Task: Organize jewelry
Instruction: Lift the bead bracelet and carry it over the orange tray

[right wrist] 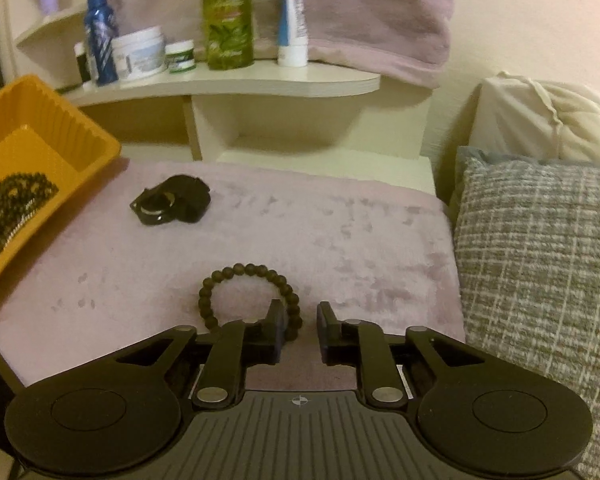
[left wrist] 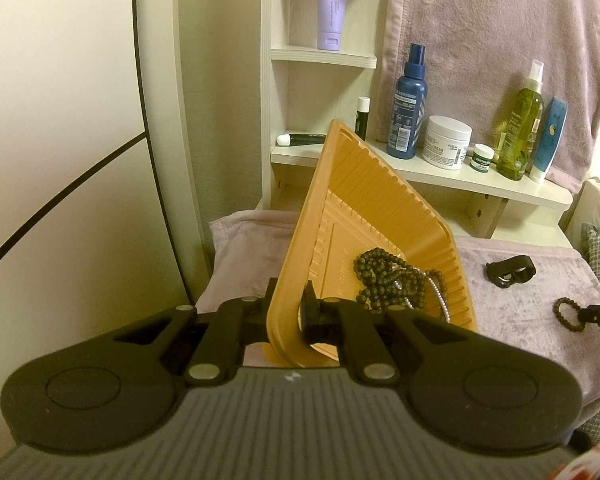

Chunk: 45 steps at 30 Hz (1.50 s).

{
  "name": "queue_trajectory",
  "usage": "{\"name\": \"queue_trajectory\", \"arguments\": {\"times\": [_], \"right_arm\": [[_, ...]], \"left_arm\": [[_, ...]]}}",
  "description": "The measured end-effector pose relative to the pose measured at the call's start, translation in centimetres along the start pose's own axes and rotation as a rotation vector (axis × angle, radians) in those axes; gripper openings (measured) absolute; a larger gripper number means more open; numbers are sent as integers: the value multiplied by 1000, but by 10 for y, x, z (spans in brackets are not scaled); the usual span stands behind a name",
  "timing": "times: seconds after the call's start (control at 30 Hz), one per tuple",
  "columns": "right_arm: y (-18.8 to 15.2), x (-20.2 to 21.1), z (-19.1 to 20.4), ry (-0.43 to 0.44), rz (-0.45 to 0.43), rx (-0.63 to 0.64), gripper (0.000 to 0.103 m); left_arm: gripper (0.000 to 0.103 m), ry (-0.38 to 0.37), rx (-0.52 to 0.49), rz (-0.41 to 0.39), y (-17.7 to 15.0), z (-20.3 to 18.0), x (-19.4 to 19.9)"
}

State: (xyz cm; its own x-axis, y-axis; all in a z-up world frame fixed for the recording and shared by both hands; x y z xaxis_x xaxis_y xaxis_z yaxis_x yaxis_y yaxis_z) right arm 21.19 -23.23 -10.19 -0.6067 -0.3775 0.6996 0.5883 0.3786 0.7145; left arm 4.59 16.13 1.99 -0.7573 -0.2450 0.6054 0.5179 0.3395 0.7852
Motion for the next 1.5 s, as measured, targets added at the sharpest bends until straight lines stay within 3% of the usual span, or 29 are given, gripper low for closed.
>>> {"name": "queue_trajectory", "arguments": {"times": [0.23, 0.33, 0.73, 1.5], "right_arm": [[-2, -4, 9, -35, -2, 41, 19], [0, -3, 12, -36, 11, 50, 7], [18, 34, 38, -67, -90, 137, 6], [55, 72, 86, 20, -175, 286, 6]], "left_arm": [[8, 1, 0, 1, 0, 0, 0], [8, 1, 0, 1, 0, 0, -1], [8, 1, 1, 1, -1, -1, 0], [8, 0, 1, 1, 0, -2, 0]]}}
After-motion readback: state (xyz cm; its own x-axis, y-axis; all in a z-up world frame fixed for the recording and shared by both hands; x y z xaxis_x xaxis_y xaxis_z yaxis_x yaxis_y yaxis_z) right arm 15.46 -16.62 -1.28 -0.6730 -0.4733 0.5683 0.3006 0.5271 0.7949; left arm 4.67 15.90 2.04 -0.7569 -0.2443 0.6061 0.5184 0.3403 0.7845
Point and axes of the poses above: each gripper's, at about its wrist camera, not at the fingertips, and x roughly against the way its jaws point, z to its left, y to its top, the point moved 3 cm from there along -x, roughly the way its jaws point, and after that the axes turned 7 degrees about x, right-handed, at the moved point
